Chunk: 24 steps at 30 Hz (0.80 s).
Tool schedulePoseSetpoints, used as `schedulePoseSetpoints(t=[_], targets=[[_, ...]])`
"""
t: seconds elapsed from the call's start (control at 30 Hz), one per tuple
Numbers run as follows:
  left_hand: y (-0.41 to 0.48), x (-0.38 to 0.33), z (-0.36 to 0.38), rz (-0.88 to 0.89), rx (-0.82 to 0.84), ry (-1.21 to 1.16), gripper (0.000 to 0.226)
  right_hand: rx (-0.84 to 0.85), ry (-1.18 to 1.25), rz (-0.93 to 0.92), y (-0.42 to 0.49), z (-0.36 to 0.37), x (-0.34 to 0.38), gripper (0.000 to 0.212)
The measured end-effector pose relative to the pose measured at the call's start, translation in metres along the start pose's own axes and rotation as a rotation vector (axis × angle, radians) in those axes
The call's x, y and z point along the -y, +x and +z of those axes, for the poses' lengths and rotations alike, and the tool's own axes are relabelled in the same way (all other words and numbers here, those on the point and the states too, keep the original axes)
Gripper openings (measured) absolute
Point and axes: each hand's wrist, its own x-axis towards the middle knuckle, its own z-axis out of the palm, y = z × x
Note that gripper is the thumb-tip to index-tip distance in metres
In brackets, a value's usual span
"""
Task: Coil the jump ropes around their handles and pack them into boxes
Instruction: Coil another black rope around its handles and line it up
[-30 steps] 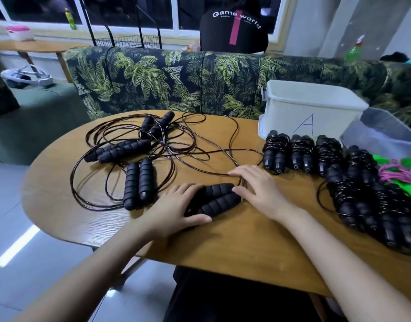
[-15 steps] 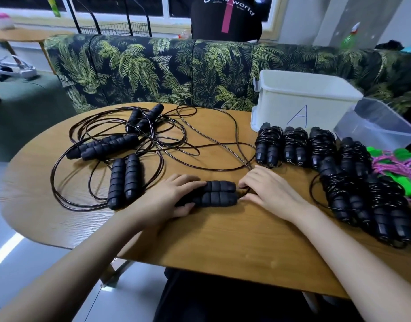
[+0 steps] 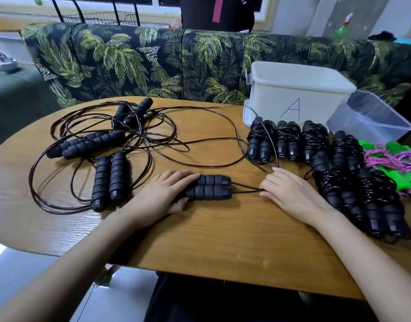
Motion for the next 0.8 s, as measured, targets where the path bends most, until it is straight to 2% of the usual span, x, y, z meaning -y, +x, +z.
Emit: schedulePoseSetpoints(t=[0.1,0.23,0.4,0.57,0.67,0.8], targets=[[-0.001,-0.002,0.005,-0.024,-0.024,0.039,0.062,-0.064,-0.054,0.054,-0.007,0.001,0.005,0.042],[0.009,-0.008,0.011,-0.163,-0.061,0.082,0.062,-0.164,-0.089,0.208,-0.003,0.001,0.021,0.04],[0.026,-0.021,0.014,-0.235,-0.098,0.039,0.054,-0.177,-0.11,0.356,0.007,0.002,0.044,0.028],[0.024,-0.02,0.01,-0.211,-0.141,-0.092,0.039,-0.191,-0.104,0.343,0.008,0.002,0.081,0.028],[0.024,-0.021,0.011,-0.219,-0.188,-0.108,0.038,-0.223,-0.145,0.297,0.01,0.006,0.11,0.035],[0.025,-0.02,0.011,-0.23,-0.201,-0.125,0.038,-0.255,-0.146,0.286,0.012,0.007,0.148,0.033]])
